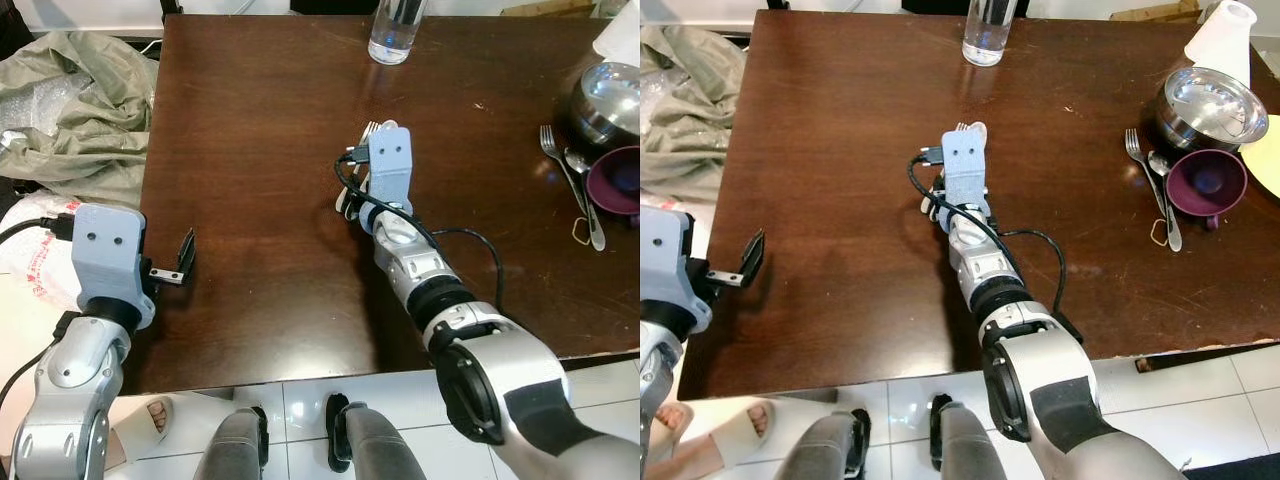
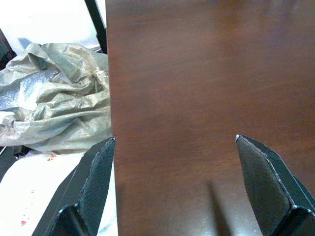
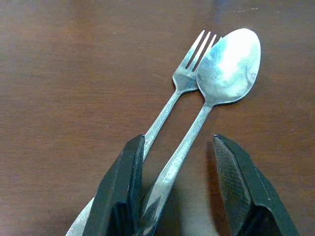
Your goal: Setting the table
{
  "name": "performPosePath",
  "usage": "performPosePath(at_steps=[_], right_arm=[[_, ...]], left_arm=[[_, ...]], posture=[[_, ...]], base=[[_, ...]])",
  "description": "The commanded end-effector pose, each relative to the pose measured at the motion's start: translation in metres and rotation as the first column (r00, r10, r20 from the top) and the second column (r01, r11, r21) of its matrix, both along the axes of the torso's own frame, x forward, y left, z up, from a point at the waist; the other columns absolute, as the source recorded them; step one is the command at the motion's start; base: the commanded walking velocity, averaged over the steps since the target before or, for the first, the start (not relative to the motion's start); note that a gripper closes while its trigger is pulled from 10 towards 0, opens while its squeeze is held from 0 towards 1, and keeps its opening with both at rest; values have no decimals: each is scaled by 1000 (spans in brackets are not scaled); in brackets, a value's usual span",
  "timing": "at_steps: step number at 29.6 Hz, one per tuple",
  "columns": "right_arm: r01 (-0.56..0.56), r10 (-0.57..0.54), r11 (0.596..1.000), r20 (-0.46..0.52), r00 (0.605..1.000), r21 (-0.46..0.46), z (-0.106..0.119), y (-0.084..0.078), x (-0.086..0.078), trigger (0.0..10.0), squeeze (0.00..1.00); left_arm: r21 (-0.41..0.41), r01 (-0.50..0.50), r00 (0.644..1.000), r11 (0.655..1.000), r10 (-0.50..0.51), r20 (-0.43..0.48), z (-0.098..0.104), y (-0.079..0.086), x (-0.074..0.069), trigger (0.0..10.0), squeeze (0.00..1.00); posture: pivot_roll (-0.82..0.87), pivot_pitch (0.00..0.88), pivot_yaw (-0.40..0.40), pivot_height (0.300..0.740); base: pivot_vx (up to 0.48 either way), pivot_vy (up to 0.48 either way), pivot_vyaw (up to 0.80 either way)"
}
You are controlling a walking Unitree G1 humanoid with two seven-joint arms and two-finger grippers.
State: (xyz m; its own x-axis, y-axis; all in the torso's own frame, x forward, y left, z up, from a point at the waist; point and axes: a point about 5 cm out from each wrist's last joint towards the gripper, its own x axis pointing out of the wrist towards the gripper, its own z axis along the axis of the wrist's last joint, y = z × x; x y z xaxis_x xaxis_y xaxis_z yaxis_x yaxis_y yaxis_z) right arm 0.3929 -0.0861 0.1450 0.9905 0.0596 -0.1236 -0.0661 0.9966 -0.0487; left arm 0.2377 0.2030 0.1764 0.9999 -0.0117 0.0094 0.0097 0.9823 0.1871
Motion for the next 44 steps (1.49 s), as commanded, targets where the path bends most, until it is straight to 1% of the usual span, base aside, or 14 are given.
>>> performPosePath(at_steps=[1, 7, 8, 9, 10, 12, 13, 19, 22, 23, 25, 27, 31, 44], right_arm=[[0, 1, 1000, -126, 992, 5, -32, -3, -12, 10000, 0], [-64, 77, 994, -145, 986, 94, -37, 4, -15, 10000, 0], [-85, 101, 990, -139, 985, 117, -36, 7, -16, 7882, 0], [-85, 101, 990, -139, 985, 117, -36, 7, -16, 7882, 0], [-97, 115, 987, -133, 984, 132, -36, 8, -16, 4784, 0], [-109, 125, 985, -123, 984, 133, -35, 10, -16, 4157, 0], [-119, 134, 984, -113, 985, 134, -34, 11, -17, 0, 0], [-143, 155, 979, -72, 985, 148, -31, 12, -17, 0, 0], [-235, 237, 949, 16, 971, 212, -19, 20, -17, 0, 0], [-286, 279, 926, 65, 958, 244, -12, 25, -18, 10000, 0], [-286, 279, 926, 65, 958, 244, -12, 25, -18, 10000, 0], [-349, 324, 896, 132, 937, 275, -3, 31, -20, 10000, 0], [-392, 349, 875, 192, 917, 285, 4, 33, -25, 10000, 0], [-394, 337, 875, 229, 913, 283, 8, 22, -33, 10000, 0]], left_arm=[[-4, 2, 1000, 1000, -2, -22, -6, -2, 0, 10000, 0], [-5, 6, 1000, 1000, -6, -21, -6, -3, 2, 10000, 0], [-5, 6, 1000, 1000, -6, -20, -6, -2, 2, 10000, 0], [-5, 6, 1000, 1000, -6, -20, -6, -2, 2, 10000, 0], [-4, 6, 1000, 1000, -6, -19, -6, -2, 2, 10000, 0], [-3, 6, 1000, 1000, -6, -18, -6, -2, 3, 10000, 0], [-3, 6, 1000, 1000, -7, -16, -6, -2, 3, 10000, 0], [-4, 10, 1000, 1000, -10, -13, -6, -3, 5, 10000, 0], [-6, 11, 1000, 1000, -11, -11, -6, -4, 7, 10000, 0], [-6, 12, 1000, 1000, -12, -11, -6, -4, 7, 10000, 0], [-6, 12, 1000, 1000, -12, -11, -6, -4, 7, 10000, 0], [-8, 13, 1000, 1000, -13, -11, -6, -5, 7, 10000, 0], [-11, 16, 1000, 1000, -16, -11, -7, -7, 9, 10000, 0], [-20, 26, 1000, 999, -26, -10, -9, -11, 13, 10000, 0]], posture=[[92, 176, 15, 740], [95, 165, 16, 740], [94, 163, 16, 740], [94, 163, 16, 740], [94, 163, 16, 740], [92, 159, 17, 740], [90, 157, 16, 740], [86, 150, 15, 740], [81, 150, 15, 740], [79, 150, 14, 740], [79, 150, 14, 740], [74, 151, 15, 740], [66, 149, 15, 740], [47, 146, 15, 740]], base=[[0, 0, 0], [0, 0, 0], [0, 0, 0], [0, 0, 0], [0, 0, 0], [0, 0, 0], [0, 0, 0], [0, 0, 0], [0, 0, 0], [0, 0, 0], [0, 0, 0], [0, 0, 0], [0, 0, 0], [0, 0, 0]])
